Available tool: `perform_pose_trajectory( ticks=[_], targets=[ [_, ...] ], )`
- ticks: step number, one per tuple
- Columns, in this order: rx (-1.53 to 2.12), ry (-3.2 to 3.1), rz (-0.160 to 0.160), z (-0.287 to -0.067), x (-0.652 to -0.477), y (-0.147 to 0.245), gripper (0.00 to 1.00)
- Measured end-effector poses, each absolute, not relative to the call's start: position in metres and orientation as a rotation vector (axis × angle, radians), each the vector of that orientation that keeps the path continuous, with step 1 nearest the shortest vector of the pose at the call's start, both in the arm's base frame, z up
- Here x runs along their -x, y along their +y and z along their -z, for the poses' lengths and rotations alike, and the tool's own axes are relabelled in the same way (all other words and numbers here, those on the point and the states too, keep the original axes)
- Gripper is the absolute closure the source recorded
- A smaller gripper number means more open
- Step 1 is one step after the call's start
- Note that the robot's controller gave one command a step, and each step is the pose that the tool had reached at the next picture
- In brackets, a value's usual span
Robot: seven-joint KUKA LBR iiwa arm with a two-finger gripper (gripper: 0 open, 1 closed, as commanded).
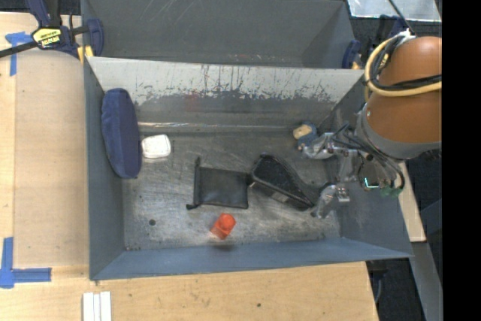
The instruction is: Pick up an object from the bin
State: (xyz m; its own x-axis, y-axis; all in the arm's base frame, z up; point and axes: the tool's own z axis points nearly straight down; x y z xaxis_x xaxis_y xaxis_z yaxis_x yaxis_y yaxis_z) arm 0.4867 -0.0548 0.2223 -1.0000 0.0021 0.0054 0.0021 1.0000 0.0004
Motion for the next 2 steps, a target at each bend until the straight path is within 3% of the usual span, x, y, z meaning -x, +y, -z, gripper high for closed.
perform_pose_trajectory(
  ticks=[1,2],
  targets=[
    [0.343,-3.131,0.001,-0.13,-0.525,-0.019,0.0],
    [0.129,-3.145,0.0,-0.113,-0.529,-0.016,0.0]
  ],
)
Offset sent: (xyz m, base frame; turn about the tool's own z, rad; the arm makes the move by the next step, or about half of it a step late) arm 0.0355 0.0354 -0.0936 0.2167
